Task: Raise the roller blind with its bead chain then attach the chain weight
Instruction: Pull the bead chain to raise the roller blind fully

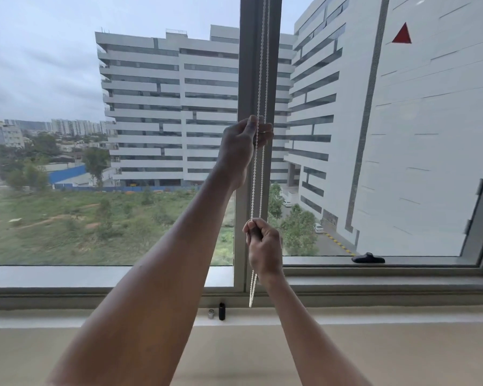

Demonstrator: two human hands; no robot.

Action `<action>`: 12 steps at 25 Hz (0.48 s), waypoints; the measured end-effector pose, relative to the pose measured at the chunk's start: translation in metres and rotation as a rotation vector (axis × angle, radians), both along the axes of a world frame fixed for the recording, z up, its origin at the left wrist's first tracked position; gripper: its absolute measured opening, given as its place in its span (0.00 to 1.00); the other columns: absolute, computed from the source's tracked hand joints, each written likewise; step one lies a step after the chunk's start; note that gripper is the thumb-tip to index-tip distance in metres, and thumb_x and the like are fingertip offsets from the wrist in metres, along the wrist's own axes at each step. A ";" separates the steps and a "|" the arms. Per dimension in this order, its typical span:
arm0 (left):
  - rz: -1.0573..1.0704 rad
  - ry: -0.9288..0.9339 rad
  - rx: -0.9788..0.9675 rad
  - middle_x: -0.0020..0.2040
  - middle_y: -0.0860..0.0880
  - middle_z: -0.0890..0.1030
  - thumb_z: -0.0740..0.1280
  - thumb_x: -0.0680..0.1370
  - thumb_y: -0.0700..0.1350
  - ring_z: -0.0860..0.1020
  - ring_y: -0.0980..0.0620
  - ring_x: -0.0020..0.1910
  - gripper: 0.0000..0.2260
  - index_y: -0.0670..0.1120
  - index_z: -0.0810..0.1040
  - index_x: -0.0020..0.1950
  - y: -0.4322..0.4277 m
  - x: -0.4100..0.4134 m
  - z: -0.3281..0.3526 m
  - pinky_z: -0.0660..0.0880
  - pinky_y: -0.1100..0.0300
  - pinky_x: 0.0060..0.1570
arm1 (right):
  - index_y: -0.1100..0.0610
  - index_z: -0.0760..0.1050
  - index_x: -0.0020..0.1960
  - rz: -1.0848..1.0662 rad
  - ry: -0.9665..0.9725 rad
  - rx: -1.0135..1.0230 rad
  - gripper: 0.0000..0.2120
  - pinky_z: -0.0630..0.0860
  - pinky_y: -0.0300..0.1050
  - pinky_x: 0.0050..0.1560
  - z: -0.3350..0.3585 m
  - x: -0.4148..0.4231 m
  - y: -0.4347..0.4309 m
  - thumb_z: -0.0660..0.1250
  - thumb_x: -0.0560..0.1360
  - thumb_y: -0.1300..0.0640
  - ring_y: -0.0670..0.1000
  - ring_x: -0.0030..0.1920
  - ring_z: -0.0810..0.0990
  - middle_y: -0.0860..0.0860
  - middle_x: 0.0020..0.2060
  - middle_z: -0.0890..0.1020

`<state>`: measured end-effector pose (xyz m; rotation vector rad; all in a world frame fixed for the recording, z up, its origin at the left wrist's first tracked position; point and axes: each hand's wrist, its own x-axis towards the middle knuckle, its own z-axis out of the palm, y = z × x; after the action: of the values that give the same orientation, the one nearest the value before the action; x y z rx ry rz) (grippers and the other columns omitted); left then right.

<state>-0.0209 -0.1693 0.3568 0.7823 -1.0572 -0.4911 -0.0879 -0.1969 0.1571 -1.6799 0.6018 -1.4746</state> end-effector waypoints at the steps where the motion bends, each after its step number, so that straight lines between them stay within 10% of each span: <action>1: -0.011 0.001 -0.005 0.47 0.44 0.86 0.59 0.90 0.42 0.84 0.51 0.44 0.14 0.36 0.81 0.64 0.000 0.000 0.003 0.82 0.58 0.52 | 0.58 0.78 0.41 -0.001 0.012 0.008 0.15 0.69 0.33 0.34 -0.007 -0.002 0.002 0.62 0.85 0.65 0.39 0.31 0.70 0.46 0.31 0.75; 12: 0.106 -0.064 -0.153 0.35 0.52 0.75 0.60 0.86 0.32 0.68 0.57 0.35 0.17 0.46 0.82 0.44 -0.001 -0.011 -0.049 0.66 0.66 0.38 | 0.63 0.83 0.49 0.036 0.120 0.043 0.12 0.80 0.43 0.42 -0.038 -0.014 0.000 0.62 0.85 0.64 0.47 0.35 0.81 0.57 0.35 0.83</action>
<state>-0.0320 -0.1700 0.3080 0.7177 -1.0931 -0.2926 -0.1019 -0.1972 0.1189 -1.7465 0.6596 -1.3331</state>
